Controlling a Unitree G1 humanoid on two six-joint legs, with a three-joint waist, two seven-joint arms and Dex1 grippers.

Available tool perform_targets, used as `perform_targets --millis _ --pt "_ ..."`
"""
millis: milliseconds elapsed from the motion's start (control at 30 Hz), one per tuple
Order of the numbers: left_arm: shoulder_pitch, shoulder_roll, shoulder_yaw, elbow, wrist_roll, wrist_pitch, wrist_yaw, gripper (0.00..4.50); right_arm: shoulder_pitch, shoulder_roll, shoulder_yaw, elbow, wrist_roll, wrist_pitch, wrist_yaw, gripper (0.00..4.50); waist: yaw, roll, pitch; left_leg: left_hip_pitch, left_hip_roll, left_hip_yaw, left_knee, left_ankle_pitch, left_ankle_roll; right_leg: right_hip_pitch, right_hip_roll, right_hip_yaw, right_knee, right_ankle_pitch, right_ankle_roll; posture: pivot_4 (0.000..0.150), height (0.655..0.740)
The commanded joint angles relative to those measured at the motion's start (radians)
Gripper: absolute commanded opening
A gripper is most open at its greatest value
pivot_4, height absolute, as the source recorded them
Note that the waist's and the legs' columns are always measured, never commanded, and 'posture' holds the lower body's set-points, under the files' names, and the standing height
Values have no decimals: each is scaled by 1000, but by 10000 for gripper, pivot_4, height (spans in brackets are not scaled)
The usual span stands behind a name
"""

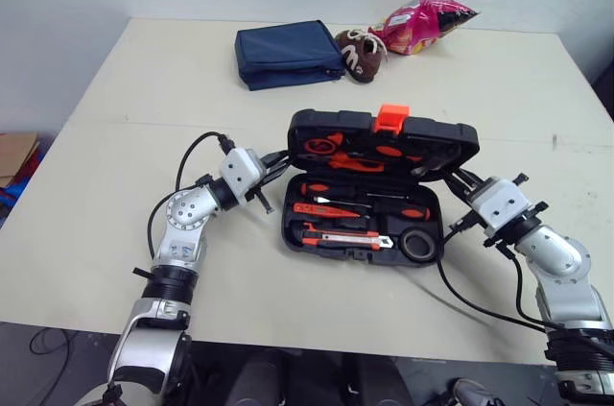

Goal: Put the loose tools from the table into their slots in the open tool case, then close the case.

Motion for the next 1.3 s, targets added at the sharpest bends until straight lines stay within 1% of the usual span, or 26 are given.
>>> perform_targets --millis 33,67,100,200,233,300,333,467,533,600,667,733,767,800,833,867,900,933,1067,1200,1300 --pt "24 15 -21 -77 -41 -56 -42 0 35 -34 3 13 -95 -114 -53 541 1 0 0 0 0 0 0 0 0 0 0 0 0 0 0 1500 7400" --pt "36 20 -21 -91 -51 -54 -47 7738 47 -39 1 18 -97 -123 -58 0 1 0 0 0 0 0 0 0 0 0 0 0 0 0 0 1500 7400" --pt "48 32 -24 -105 -50 -58 -55 11399 60 -41 2 15 -66 -130 -42 0 1 0 0 0 1 -1 -1 0 0 0 0 0 0 0 0 1500 7400" --pt "83 94 -5 -130 -61 -36 -79 24914 105 -87 -9 -3 -42 -157 -12 13408 1 0 0 1 0 -1 0 0 0 2 0 -1 -1 0 0 1500 7400" --pt "99 123 7 -135 -77 -25 -99 29181 130 -108 -21 -12 -41 -165 -8 18737 1 0 0 2 1 -1 0 0 0 3 0 -1 -1 0 0 1500 7400" --pt "126 176 24 -138 -111 8 -134 29345 177 -142 -43 -27 -22 -169 4 29756 0 0 0 6 2 -1 -1 0 0 8 1 -1 -3 0 0 1500 7400" --pt "145 212 50 -132 -133 39 -146 29345 233 -163 -72 -37 6 -163 23 33737 -1 0 0 8 2 -2 -1 0 0 10 1 -1 -4 0 0 1500 7400" --pt "185 298 109 -148 -203 166 -174 29345 430 -204 -166 -113 128 -109 95 33737 4 0 0 8 3 -4 -1 -1 1 13 1 -2 -7 0 0 1500 7400" --pt "177 312 110 -155 -220 215 -187 29345 508 -210 -178 -190 213 -35 150 33737 11 0 0 8 2 -7 -1 -1 1 15 0 -2 -9 0 0 1500 7400" --pt "142 310 92 -138 -217 258 -195 29345 594 -222 -168 -301 332 98 227 33737 18 0 0 10 2 -6 0 -1 1 17 1 -2 -10 1 0 1500 7400" --pt "110 298 81 -126 -214 293 -191 23885 641 -225 -165 -377 383 179 266 28764 26 0 0 10 3 -7 1 -1 1 18 1 -2 -10 2 0 1500 7400" --pt "44 259 55 -110 -219 361 -188 16563 699 -242 -139 -481 450 313 313 21345 28 0 0 10 2 -7 1 -1 1 19 1 -2 -10 2 1 1500 7400" --pt "18 243 42 -104 -222 392 -195 12090 717 -247 -128 -521 471 362 330 16369 30 0 0 10 2 -7 1 -1 1 19 1 -3 -11 2 1 1500 7400" --pt "-39 207 11 -68 -202 420 -193 6952 718 -252 -97 -564 486 422 336 10662 34 0 0 10 2 -8 1 -1 1 19 1 -3 -11 2 1 1500 7400" --pt "-76 183 -10 -42 -186 436 -192 2580 713 -253 -81 -591 490 461 337 6290 39 -2 -1 9 2 -8 1 -1 1 19 1 -4 -11 2 1 1500 7400" --pt "-121 158 -32 11 -155 443 -176 0 700 -257 -58 -611 487 505 339 827 39 -2 -2 9 2 -9 2 -1 1 19 2 -6 -11 3 1 1500 7400" --pt "-152 141 -47 49 -133 447 -164 0 690 -258 -44 -623 483 538 342 331 39 -3 -2 8 2 -8 3 -1 1 18 2 -6 -11 3 1 1500 7400" --pt "-172 128 -62 81 -130 470 -185 0 670 -252 -31 -622 466 546 342 331 38 -3 -2 8 1 -8 3 -1 1 19 2 -6 -11 3 2 1500 7400" --pt "-312 35 -122 288 -35 418 -117 0 566 -221 39 -576 405 589 330 331 25 -3 -2 7 1 -6 1 -1 2 17 2 -5 -12 3 3 1500 7400" --pt "-394 -29 -141 444 3 395 -110 0 469 -214 71 -491 308 552 325 331 27 -4 -2 7 0 -5 2 -1 2 16 2 -5 -12 4 3 1500 7400" --pt "-411 -43 -148 510 14 355 -146 0 412 -220 70 -425 265 500 340 331 25 -4 -2 8 0 -5 2 -1 2 17 2 -5 -12 4 3 1500 7400"
